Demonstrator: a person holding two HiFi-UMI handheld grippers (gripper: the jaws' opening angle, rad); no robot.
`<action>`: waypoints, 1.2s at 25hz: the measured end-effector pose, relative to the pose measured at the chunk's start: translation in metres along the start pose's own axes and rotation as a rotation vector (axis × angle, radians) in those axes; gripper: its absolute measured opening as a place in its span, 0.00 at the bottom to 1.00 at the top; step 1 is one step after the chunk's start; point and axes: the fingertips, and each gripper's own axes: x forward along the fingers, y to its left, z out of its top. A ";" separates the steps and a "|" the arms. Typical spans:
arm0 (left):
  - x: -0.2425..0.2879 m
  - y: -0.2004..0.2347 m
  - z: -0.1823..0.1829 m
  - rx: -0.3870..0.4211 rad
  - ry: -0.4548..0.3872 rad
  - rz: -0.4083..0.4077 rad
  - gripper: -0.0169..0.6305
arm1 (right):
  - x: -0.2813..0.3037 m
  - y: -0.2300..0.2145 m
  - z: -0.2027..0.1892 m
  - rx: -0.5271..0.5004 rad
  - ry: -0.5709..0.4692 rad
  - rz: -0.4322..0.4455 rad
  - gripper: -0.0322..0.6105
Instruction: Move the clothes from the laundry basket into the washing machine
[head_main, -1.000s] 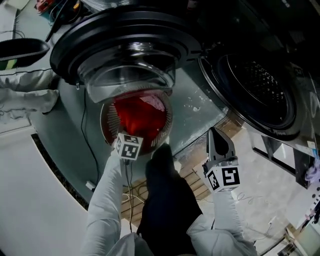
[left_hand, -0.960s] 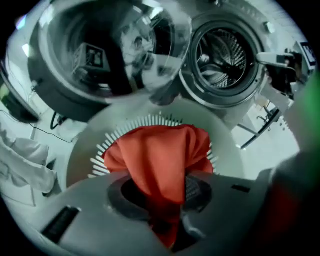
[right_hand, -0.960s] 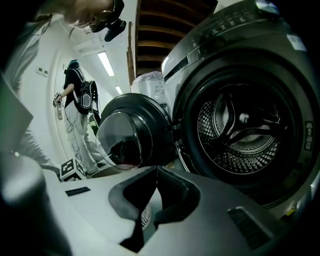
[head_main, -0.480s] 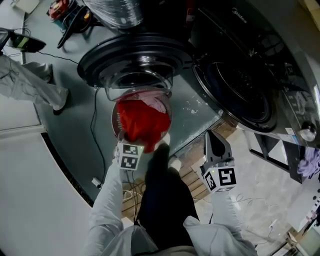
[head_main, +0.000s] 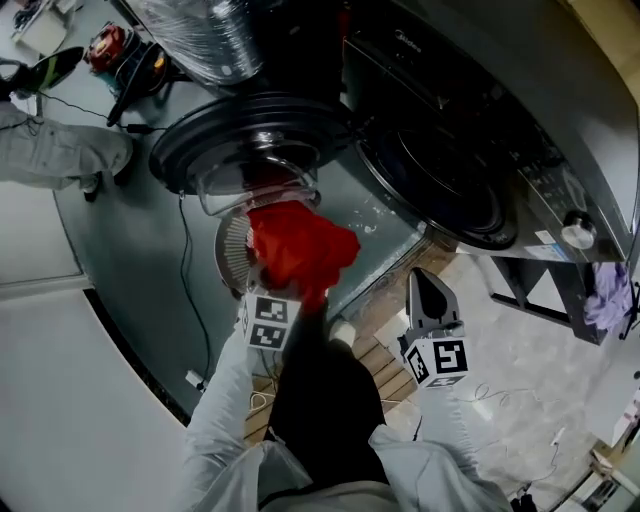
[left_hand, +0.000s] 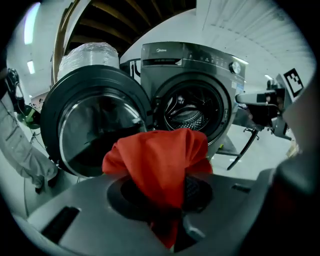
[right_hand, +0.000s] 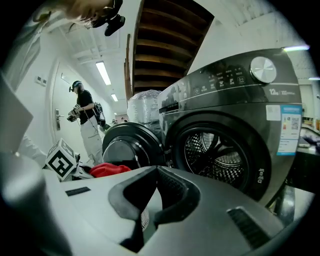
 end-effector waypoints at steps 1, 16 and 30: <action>0.002 -0.006 0.007 0.009 -0.006 -0.012 0.21 | -0.004 -0.003 0.000 0.006 -0.001 -0.011 0.08; 0.072 -0.103 0.106 0.153 -0.106 -0.241 0.21 | -0.047 -0.077 -0.010 0.084 -0.009 -0.250 0.08; 0.183 -0.158 0.192 0.230 -0.312 -0.321 0.21 | -0.024 -0.128 -0.068 0.118 -0.088 -0.359 0.08</action>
